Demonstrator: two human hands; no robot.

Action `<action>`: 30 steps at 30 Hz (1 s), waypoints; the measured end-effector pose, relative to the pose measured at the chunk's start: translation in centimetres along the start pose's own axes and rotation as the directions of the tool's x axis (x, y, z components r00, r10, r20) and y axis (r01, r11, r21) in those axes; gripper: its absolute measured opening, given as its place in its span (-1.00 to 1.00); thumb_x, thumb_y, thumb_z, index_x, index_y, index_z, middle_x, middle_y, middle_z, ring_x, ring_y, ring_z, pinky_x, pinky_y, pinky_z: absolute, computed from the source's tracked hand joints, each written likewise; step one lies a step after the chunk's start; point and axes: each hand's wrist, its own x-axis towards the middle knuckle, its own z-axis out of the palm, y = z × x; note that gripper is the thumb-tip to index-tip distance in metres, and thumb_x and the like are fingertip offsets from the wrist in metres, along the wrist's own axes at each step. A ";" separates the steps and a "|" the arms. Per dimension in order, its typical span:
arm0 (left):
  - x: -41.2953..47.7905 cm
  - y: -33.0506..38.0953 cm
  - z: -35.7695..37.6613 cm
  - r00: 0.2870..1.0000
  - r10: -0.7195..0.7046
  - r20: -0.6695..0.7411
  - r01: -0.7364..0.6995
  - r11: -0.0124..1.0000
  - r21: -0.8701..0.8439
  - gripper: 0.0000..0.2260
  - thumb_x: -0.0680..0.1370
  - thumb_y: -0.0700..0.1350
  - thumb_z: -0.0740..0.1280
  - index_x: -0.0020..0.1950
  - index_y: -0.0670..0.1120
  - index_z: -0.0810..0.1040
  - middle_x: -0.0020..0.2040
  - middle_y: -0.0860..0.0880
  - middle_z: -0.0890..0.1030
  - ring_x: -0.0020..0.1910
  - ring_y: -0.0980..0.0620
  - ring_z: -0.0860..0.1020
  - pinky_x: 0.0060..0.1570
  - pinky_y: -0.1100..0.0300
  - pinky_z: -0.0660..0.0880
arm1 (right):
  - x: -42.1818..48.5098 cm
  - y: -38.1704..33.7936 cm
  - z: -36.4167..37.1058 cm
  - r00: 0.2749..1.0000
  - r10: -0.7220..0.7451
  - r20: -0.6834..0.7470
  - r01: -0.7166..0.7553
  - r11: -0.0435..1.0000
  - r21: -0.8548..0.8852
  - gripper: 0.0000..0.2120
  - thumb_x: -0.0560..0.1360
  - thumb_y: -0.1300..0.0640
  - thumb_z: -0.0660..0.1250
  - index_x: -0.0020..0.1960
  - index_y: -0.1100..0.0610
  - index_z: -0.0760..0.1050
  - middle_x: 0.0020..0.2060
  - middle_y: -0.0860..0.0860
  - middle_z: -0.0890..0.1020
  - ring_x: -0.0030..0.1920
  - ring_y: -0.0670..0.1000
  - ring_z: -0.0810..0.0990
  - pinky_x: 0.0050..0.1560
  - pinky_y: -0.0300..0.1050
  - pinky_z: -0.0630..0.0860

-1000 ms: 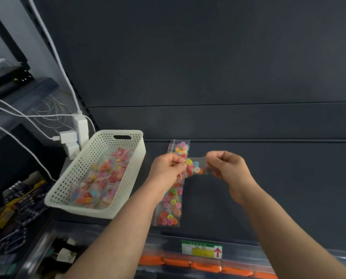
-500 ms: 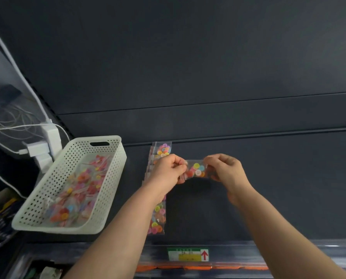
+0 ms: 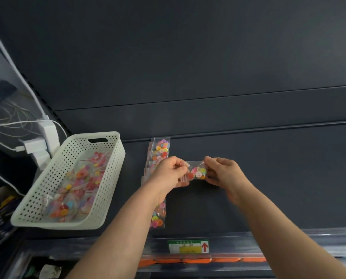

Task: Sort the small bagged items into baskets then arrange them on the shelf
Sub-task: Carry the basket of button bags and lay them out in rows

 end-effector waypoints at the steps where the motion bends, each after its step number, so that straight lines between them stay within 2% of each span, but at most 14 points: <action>1: -0.1 0.0 0.0 1.000 -0.006 -0.011 0.006 1.000 -0.008 -0.93 0.62 -0.26 0.28 0.02 -0.15 0.54 0.08 -0.13 0.59 0.04 -0.01 0.64 0.00 0.05 0.65 | -0.1 0.0 0.3 1.000 0.002 -0.026 -0.001 1.000 0.025 -0.81 0.57 0.06 0.30 -0.13 0.16 0.55 -0.24 0.05 0.68 -0.24 -0.04 0.66 -0.21 -0.19 0.53; 5: -0.2 -0.1 0.0 0.997 -0.031 -0.074 0.027 0.999 -0.045 -0.93 0.63 -0.24 0.26 0.01 -0.16 0.53 0.10 -0.12 0.59 0.01 -0.01 0.64 -0.02 0.08 0.65 | -0.1 -0.3 0.5 0.988 0.020 -0.156 0.001 0.991 0.137 -0.82 0.58 0.04 0.27 -0.07 0.14 0.53 -0.18 0.02 0.63 -0.19 -0.04 0.66 -0.26 -0.15 0.53; 8: -0.3 0.1 -0.2 0.996 -0.037 -0.077 0.031 0.997 -0.074 -0.93 0.64 -0.24 0.26 0.03 -0.16 0.53 0.11 -0.12 0.58 0.03 -0.02 0.64 -0.03 0.10 0.65 | -0.2 -0.3 -0.1 0.999 0.020 0.049 -0.019 1.000 -0.020 -0.72 0.54 -0.10 0.29 0.08 0.10 0.53 -0.06 0.01 0.69 -0.03 -0.04 0.66 -0.07 -0.10 0.57; 10: -0.1 0.2 0.0 0.995 -0.037 -0.091 0.028 0.995 -0.094 -0.94 0.63 -0.24 0.26 0.03 -0.16 0.53 0.10 -0.11 0.58 0.03 -0.02 0.64 -0.04 0.09 0.65 | -0.3 0.2 -0.3 0.989 0.030 0.142 -0.014 0.994 -0.111 -0.74 0.52 -0.04 0.35 0.13 0.09 0.56 -0.06 0.00 0.71 -0.03 -0.06 0.67 -0.06 -0.14 0.58; 13: 0.3 0.0 0.4 0.990 -0.034 -0.134 0.023 0.996 -0.082 -0.94 0.63 -0.23 0.28 0.02 -0.14 0.54 0.08 -0.09 0.59 0.02 -0.01 0.64 -0.04 0.09 0.65 | 0.0 0.7 -0.5 0.997 -0.035 0.074 0.047 0.984 -0.170 -0.89 0.50 0.16 0.40 0.02 0.12 0.62 -0.15 0.01 0.70 -0.16 -0.11 0.67 -0.16 -0.23 0.56; 17: 2.3 0.2 1.3 0.967 0.013 -0.256 -0.011 1.000 0.010 -0.98 0.60 -0.16 0.35 0.01 -0.07 0.56 0.02 -0.03 0.61 -0.09 0.06 0.63 -0.08 0.10 0.66 | 1.4 0.4 -1.0 0.997 -0.074 -0.031 0.062 0.955 -0.290 -0.95 0.48 0.12 0.43 -0.08 0.09 0.63 -0.20 0.00 0.68 -0.14 -0.07 0.63 -0.19 -0.22 0.54; 20: 4.9 1.1 2.0 0.957 0.030 -0.289 -0.031 1.000 0.003 -0.92 0.57 -0.22 0.37 -0.03 -0.03 0.55 0.00 -0.04 0.64 -0.12 0.05 0.65 -0.08 0.12 0.65 | 4.0 -0.7 -1.4 0.978 -0.163 -0.131 0.098 0.912 -0.398 -0.93 0.45 0.10 0.44 -0.07 0.05 0.62 -0.21 -0.06 0.66 -0.15 -0.07 0.61 -0.17 -0.16 0.57; 23: 7.9 1.9 2.6 0.939 0.041 -0.341 -0.012 0.996 0.087 -0.86 0.54 -0.26 0.38 -0.03 -0.02 0.53 0.02 -0.05 0.65 -0.07 -0.01 0.65 -0.03 0.01 0.65 | 6.7 -2.1 -1.6 0.948 -0.264 -0.176 0.118 0.807 -0.579 -0.84 0.43 0.07 0.44 0.02 0.01 0.59 -0.18 -0.10 0.65 -0.17 -0.11 0.57 -0.29 -0.26 0.45; 25: 9.9 1.9 2.9 0.918 0.055 -0.393 0.018 0.984 0.179 -0.82 0.52 -0.22 0.40 -0.10 0.05 0.49 0.01 -0.05 0.65 -0.04 -0.05 0.65 -0.03 -0.02 0.64 | 8.2 -2.4 -1.5 0.939 -0.296 -0.178 0.121 0.765 -0.633 -0.77 0.43 0.05 0.44 0.07 0.01 0.56 -0.20 -0.11 0.63 -0.18 -0.10 0.55 -0.33 -0.27 0.38; 27: 11.1 1.9 3.0 0.903 0.074 -0.422 0.056 0.956 0.288 -0.84 0.51 -0.16 0.42 -0.06 0.05 0.46 -0.01 -0.06 0.66 -0.06 -0.08 0.66 -0.07 -0.01 0.64 | 9.4 -2.3 -1.5 0.924 -0.324 -0.203 0.120 0.750 -0.650 -0.74 0.42 0.03 0.45 0.09 0.01 0.54 -0.26 -0.16 0.59 -0.17 -0.09 0.54 -0.26 -0.21 0.40; 30: 11.9 1.8 3.2 0.899 0.120 -0.422 0.088 0.894 0.440 -0.82 0.54 -0.08 0.41 0.10 -0.02 0.48 -0.02 -0.03 0.66 -0.07 -0.04 0.65 -0.15 0.09 0.61 | 10.4 -2.2 -1.7 0.906 -0.349 -0.239 0.105 0.733 -0.672 -0.72 0.41 -0.02 0.45 0.09 -0.03 0.51 -0.31 -0.20 0.57 -0.16 -0.10 0.54 -0.18 -0.17 0.42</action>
